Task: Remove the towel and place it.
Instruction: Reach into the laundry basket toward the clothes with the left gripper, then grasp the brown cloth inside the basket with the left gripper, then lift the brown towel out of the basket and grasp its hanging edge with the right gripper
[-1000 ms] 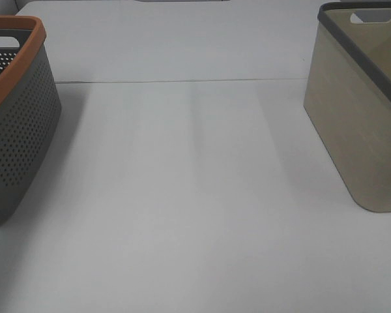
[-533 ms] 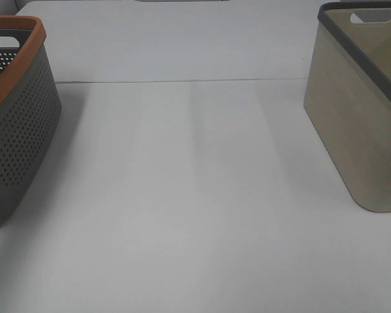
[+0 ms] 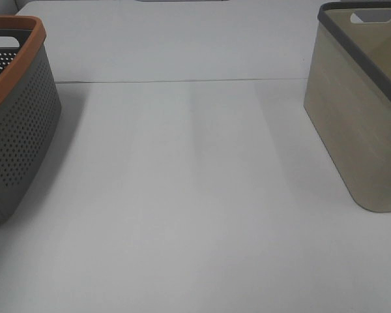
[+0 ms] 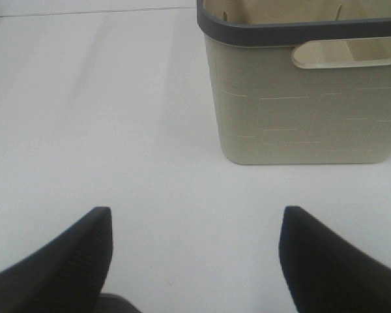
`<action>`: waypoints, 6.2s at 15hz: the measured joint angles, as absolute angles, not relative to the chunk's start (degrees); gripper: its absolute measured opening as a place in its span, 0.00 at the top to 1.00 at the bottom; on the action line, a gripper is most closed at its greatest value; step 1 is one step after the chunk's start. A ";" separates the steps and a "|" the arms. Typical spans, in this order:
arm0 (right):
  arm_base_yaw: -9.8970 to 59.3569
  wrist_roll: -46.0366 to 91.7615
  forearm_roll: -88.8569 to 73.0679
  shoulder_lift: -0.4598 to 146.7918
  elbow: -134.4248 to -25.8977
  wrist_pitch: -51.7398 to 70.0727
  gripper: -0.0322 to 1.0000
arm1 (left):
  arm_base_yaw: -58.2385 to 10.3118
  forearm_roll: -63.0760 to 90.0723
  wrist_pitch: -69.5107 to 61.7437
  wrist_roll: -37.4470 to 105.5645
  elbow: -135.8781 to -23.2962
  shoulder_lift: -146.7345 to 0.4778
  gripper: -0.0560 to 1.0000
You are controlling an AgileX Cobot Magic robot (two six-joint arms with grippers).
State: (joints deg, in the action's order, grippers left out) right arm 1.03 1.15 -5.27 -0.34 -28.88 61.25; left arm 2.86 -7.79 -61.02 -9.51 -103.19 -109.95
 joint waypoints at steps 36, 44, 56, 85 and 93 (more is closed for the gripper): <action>1.03 1.15 -5.27 -0.34 -28.88 61.25 0.31 | 7.33 0.00 -69.67 -4.30 -120.15 -121.75 0.95; 1.03 1.15 -5.39 -0.34 -28.88 61.25 0.31 | 7.33 11.12 -69.50 -2.12 -120.15 -105.42 0.95; 1.03 1.15 -5.44 -0.34 -28.88 61.25 0.31 | 6.70 40.97 -54.83 4.87 -120.15 -91.21 0.95; 27.16 76.26 -72.19 64.63 -45.84 25.44 0.40 | -35.58 23.84 -37.76 5.56 -120.15 -104.56 0.95; 38.73 79.01 -74.03 81.88 -49.50 0.00 0.40 | -35.58 23.84 -37.76 5.56 -120.15 -104.56 0.95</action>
State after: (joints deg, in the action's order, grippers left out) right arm 38.73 79.01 -74.03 81.88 -49.50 0.00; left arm -35.58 23.84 -37.76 5.56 -120.15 -104.56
